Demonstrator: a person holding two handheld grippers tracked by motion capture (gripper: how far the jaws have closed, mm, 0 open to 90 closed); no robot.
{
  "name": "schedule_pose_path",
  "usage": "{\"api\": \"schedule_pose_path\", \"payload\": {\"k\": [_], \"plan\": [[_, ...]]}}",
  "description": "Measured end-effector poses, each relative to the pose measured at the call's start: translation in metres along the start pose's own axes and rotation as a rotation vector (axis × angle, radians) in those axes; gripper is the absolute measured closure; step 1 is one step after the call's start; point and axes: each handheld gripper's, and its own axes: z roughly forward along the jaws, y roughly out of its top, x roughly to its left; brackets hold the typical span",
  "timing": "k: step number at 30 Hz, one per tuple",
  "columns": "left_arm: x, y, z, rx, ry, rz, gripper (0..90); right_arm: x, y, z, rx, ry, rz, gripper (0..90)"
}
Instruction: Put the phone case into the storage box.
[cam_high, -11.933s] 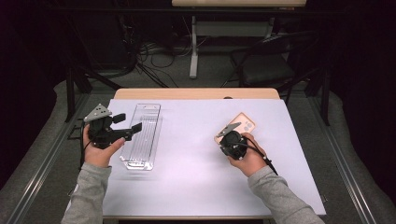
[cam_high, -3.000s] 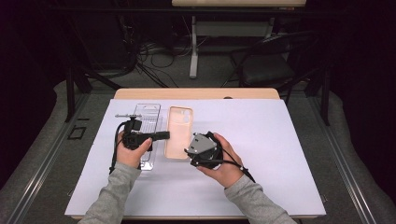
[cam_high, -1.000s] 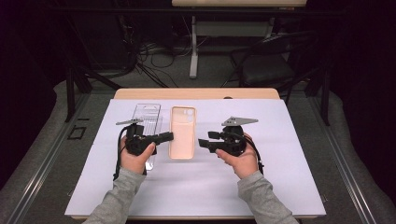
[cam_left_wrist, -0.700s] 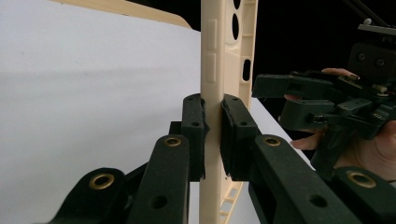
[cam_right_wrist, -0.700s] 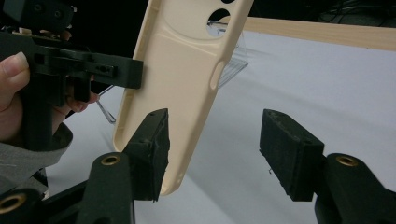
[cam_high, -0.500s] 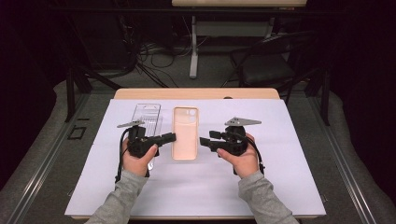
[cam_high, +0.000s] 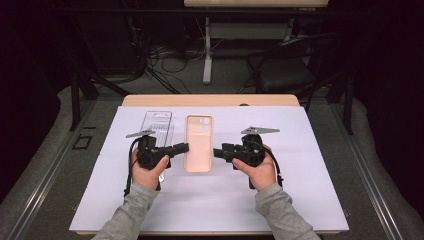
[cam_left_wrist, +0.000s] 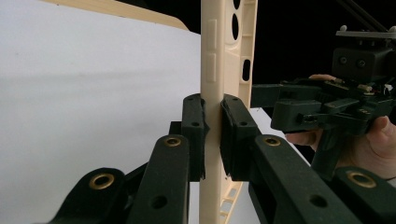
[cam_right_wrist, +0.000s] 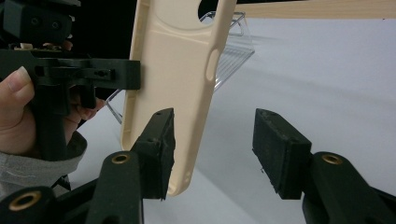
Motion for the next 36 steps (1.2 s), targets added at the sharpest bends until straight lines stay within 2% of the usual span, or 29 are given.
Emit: {"api": "schedule_pose_path", "payload": {"k": [18, 28, 36], "plan": [[-0.0016, -0.0025, 0.0005, -0.017, -0.014, -0.001, 81.3, -0.0011, -0.0013, 0.002, 0.005, 0.04, 0.034, 49.2], [-0.0047, -0.0066, 0.0048, -0.011, -0.03, 0.002, 81.3, -0.0026, -0.0033, 0.004, 0.018, 0.08, 0.07, 54.0], [-0.0077, -0.0089, 0.0077, 0.003, -0.041, 0.006, 81.3, -0.0068, -0.0042, 0.0033, 0.003, 0.097, 0.101, 59.2]]}}
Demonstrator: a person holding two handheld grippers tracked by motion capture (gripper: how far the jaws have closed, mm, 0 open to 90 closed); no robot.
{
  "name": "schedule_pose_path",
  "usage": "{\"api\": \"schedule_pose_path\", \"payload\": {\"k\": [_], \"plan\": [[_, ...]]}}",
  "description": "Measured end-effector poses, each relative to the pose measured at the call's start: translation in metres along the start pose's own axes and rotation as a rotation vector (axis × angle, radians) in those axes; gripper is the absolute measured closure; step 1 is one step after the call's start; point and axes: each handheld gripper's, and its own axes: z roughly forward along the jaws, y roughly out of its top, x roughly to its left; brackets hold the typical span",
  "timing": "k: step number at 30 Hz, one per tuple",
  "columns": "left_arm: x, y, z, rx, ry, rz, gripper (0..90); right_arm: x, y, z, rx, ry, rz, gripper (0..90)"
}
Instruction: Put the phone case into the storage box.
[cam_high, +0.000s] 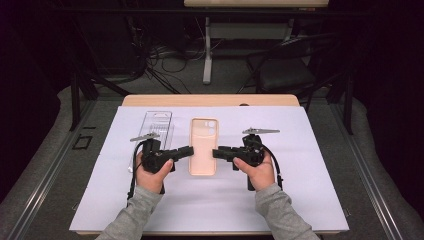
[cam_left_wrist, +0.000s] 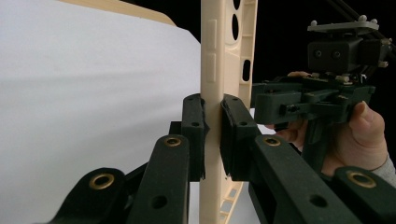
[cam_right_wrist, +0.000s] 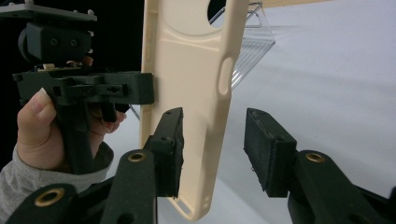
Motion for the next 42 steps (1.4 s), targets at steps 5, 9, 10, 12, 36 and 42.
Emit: {"api": "schedule_pose_path", "payload": {"k": [5, 9, 10, 12, 36, 42], "plan": [[-0.0016, -0.001, 0.0014, 0.004, -0.01, -0.001, 81.3, -0.0027, -0.0002, -0.0008, -0.001, 0.016, 0.024, 62.7], [-0.002, -0.0016, 0.002, 0.011, -0.017, 0.003, 81.3, -0.0044, -0.0005, -0.0008, 0.007, 0.025, 0.032, 66.3], [-0.002, -0.0016, 0.002, 0.011, -0.017, 0.003, 81.3, -0.0046, -0.0006, -0.0008, 0.007, 0.025, 0.031, 66.9], [-0.0026, -0.002, 0.0025, 0.01, -0.019, -0.001, 81.3, -0.0046, -0.0006, -0.0006, 0.007, 0.031, 0.032, 68.0], [-0.0032, -0.0035, 0.004, 0.015, -0.02, -0.002, 81.3, -0.0067, -0.0015, -0.0009, 0.015, 0.048, 0.054, 79.4], [-0.0029, -0.0038, 0.0046, 0.018, -0.02, -0.002, 81.3, -0.0071, -0.0018, -0.0008, 0.018, 0.047, 0.063, 80.0]]}}
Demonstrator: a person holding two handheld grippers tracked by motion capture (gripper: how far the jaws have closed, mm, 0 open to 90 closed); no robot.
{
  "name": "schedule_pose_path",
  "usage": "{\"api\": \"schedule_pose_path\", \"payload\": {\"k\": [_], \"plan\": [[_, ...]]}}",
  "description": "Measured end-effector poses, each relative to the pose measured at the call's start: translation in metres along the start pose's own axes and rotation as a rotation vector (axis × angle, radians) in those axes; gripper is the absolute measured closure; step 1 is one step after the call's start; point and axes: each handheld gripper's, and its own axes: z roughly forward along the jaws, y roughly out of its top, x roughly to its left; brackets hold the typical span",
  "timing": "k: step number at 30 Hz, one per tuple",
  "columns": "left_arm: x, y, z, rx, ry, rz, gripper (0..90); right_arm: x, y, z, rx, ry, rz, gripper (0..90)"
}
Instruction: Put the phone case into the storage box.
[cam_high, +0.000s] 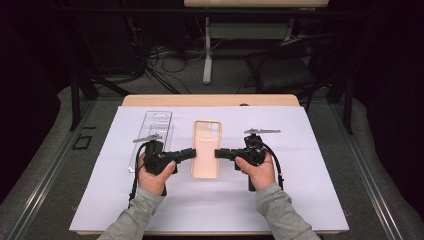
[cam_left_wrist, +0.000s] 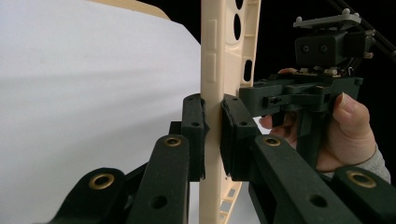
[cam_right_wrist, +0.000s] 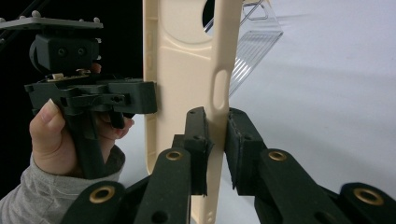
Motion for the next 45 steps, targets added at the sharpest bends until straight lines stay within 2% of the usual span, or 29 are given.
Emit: {"api": "schedule_pose_path", "payload": {"k": [12, 17, 19, 25, 45], "plan": [[0.0007, -0.0004, 0.0003, 0.006, 0.0, -0.001, 81.3, 0.0003, -0.0007, 0.0003, 0.005, -0.01, 0.024, 80.8], [0.0007, -0.0003, 0.0002, 0.004, -0.006, -0.006, 81.3, -0.0001, -0.0006, 0.0004, -0.002, -0.008, 0.014, 79.6], [0.002, -0.0002, 0.0003, 0.003, -0.024, -0.027, 81.3, 0.0002, -0.0007, 0.0008, -0.001, -0.002, 0.021, 78.2], [0.0017, -0.0005, 0.0009, 0.006, -0.024, -0.028, 81.3, 0.0009, -0.0017, 0.0029, 0.0, 0.002, 0.01, 77.7], [0.0022, -0.0008, 0.0013, 0.011, -0.026, -0.02, 81.2, -0.001, -0.0025, 0.0034, 0.009, 0.02, 0.03, 80.5]]}}
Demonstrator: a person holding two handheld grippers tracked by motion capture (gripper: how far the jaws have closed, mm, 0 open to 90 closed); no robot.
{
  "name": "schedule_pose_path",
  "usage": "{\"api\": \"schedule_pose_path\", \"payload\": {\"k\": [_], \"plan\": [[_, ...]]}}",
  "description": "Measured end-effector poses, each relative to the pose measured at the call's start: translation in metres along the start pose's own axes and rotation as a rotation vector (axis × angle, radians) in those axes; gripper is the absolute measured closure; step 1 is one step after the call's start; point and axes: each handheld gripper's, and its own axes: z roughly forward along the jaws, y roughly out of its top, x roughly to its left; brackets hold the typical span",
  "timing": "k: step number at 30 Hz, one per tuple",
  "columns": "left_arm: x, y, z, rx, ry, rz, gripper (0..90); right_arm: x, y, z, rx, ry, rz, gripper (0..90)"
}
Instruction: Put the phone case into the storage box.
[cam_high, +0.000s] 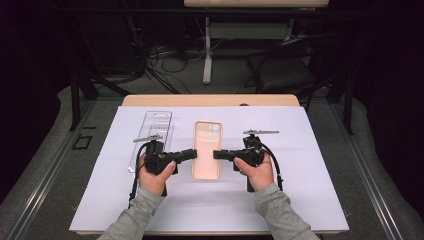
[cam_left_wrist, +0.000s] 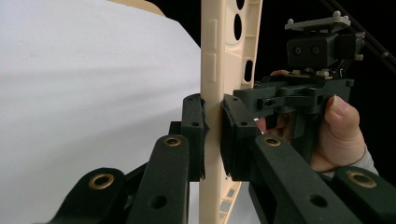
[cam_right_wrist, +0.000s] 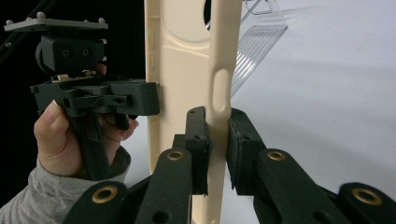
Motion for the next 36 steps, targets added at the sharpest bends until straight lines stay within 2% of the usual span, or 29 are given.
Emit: {"api": "schedule_pose_path", "payload": {"k": [8, 36], "plan": [[0.0, -0.0001, 0.0001, 0.0, -0.002, 0.001, 81.0, -0.0014, -0.0006, 0.0, 0.002, 0.007, 0.016, 80.9], [0.0003, -0.0002, -0.0002, -0.01, -0.003, -0.001, 80.4, 0.001, -0.0012, -0.0009, -0.017, 0.008, -0.003, 81.6]]}}
